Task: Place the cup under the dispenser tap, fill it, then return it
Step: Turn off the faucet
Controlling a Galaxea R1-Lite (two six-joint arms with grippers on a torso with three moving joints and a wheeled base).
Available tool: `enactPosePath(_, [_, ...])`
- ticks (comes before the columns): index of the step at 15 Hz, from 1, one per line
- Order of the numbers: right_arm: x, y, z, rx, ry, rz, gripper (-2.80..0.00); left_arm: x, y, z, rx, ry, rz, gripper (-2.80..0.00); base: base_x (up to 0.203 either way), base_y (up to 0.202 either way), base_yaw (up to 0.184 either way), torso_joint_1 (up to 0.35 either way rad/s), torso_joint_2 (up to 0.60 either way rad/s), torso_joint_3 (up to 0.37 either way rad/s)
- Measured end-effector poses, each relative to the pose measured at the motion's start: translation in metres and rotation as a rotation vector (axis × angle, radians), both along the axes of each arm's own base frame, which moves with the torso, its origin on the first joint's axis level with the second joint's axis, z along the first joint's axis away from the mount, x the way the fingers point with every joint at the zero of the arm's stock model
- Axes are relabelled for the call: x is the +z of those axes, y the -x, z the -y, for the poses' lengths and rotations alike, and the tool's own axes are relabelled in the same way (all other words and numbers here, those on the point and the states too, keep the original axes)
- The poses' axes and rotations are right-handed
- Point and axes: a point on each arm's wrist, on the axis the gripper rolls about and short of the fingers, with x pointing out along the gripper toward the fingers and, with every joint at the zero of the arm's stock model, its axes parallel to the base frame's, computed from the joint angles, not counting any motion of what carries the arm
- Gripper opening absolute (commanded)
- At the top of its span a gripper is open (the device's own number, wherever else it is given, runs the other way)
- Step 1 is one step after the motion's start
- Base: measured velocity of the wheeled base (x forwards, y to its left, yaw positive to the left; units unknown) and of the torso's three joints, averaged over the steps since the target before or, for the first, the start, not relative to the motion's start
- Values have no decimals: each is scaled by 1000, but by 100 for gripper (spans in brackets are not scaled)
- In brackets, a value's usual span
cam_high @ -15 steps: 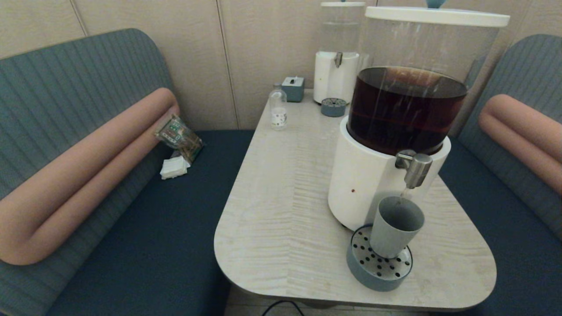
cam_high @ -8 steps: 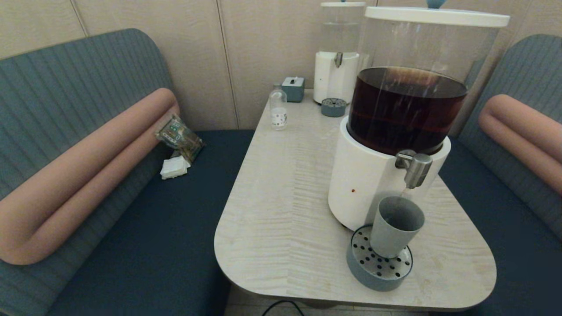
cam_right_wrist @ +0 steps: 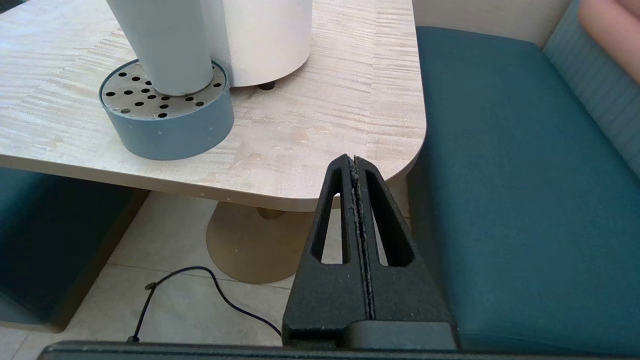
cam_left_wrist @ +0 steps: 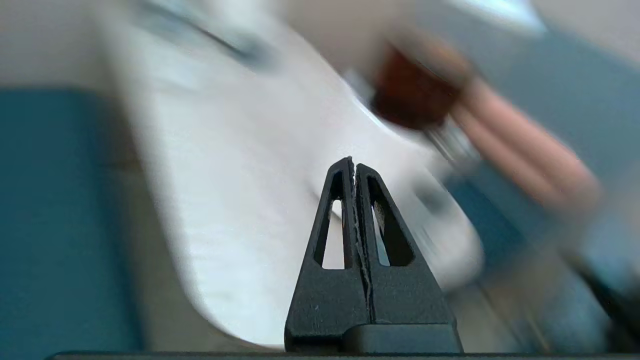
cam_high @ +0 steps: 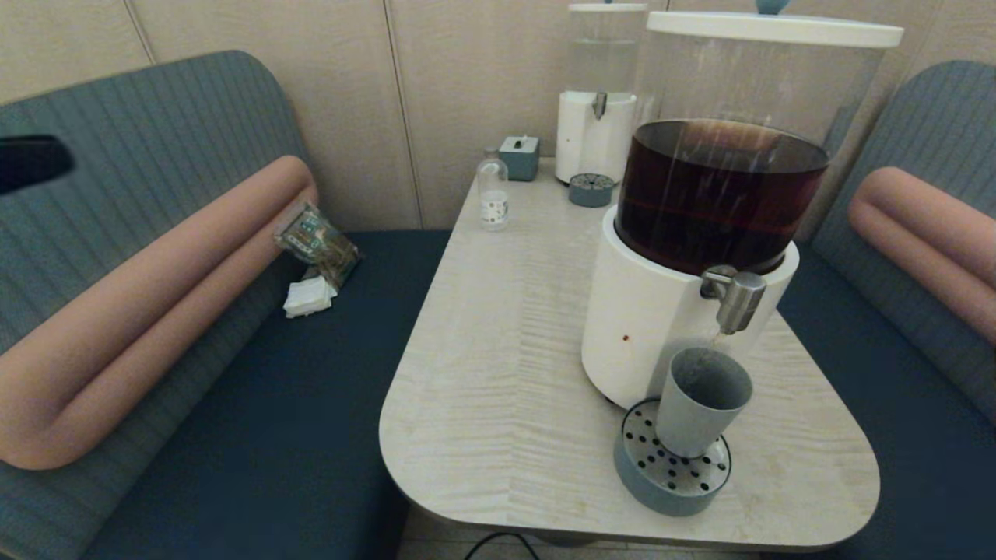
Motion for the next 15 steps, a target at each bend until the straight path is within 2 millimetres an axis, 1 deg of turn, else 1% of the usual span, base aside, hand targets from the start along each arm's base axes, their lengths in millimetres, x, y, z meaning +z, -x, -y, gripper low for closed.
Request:
enactPosePath(2, [0, 0, 0, 0, 0, 0, -280, -3, -46, 10, -192, -100, -3, -280, 0, 0, 0, 0, 0, 0])
enactPosePath(3, [0, 0, 0, 0, 0, 0, -280, -3, -67, 18, -263, -141, 8, -280, 0, 0, 0, 0, 0, 0])
enactPosePath(4, [0, 0, 0, 0, 0, 0, -280, -4, -84, 33, -327, -177, 18, -280, 0, 0, 0, 0, 0, 0])
enactPosePath(6, [0, 0, 0, -1, 0, 0, -280, -6, -110, 68, -423, -259, 29, -280, 0, 0, 0, 0, 0, 0])
enactPosePath(8, [0, 0, 0, -1, 0, 0, -280, -13, -129, 96, -454, -429, 65, -280, 0, 0, 0, 0, 0, 0])
enactPosePath(10, [0, 0, 0, -1, 0, 0, -280, -20, -139, 125, -466, -636, 113, -280, 0, 0, 0, 0, 0, 0])
enactPosePath(12, [0, 0, 0, 0, 0, 1, -280, -22, -148, 151, -451, -780, 184, -280, 0, 0, 0, 0, 0, 0])
enactPosePath(13, [0, 0, 0, 0, 0, 1, -280, -24, -153, 161, -437, -836, 221, -280, 0, 0, 0, 0, 0, 0])
enactPosePath(15, [0, 0, 0, 0, 0, 1, -280, -30, -162, 173, -438, -925, 284, -280, 0, 0, 0, 0, 0, 0])
